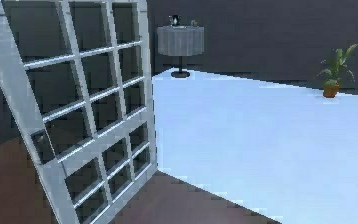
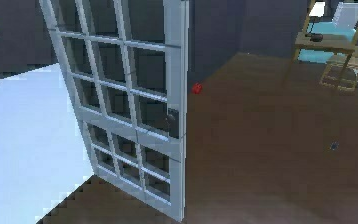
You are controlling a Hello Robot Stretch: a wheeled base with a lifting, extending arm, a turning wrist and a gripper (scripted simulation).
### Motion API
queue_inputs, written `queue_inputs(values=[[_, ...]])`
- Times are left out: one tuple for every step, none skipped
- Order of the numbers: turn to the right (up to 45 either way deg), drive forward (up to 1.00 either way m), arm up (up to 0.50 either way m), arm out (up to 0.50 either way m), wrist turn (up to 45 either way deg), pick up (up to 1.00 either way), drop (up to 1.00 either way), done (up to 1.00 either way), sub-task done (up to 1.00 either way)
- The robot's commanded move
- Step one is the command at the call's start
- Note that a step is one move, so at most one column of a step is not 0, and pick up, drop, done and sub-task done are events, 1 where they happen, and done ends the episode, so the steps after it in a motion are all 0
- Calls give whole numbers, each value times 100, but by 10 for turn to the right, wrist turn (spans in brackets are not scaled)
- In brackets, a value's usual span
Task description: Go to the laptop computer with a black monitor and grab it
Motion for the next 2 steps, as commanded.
queue_inputs(values=[[120, 0, 0, 0, 0, 0, 0, 0, 0], [30, 0, 0, 0, 0, 0, 0, 0, 0]])
